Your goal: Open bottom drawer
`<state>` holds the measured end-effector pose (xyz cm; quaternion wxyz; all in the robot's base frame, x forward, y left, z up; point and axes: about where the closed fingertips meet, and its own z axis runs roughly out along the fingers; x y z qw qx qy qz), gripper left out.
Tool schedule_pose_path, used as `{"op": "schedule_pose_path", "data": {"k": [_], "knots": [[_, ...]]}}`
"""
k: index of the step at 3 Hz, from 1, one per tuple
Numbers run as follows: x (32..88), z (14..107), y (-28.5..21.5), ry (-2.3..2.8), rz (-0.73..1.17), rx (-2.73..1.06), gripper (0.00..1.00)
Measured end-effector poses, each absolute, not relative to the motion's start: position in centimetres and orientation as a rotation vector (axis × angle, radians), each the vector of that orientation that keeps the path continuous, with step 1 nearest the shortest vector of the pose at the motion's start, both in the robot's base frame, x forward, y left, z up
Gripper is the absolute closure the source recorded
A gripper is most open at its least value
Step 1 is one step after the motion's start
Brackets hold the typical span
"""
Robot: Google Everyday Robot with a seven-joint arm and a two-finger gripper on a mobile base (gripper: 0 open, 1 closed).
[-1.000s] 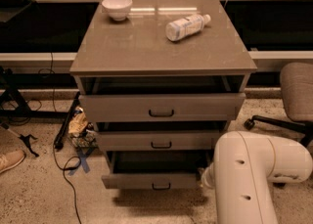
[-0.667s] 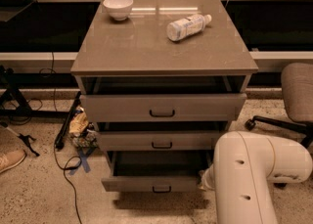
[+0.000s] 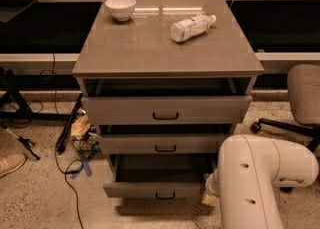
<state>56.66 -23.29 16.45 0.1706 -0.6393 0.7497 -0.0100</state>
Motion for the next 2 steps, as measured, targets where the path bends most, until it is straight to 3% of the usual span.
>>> {"op": "schedule_pose_path", "data": {"k": [2], "knots": [[56.4, 16.0, -21.1, 2.070, 0.007, -1.936, 0.00]]}}
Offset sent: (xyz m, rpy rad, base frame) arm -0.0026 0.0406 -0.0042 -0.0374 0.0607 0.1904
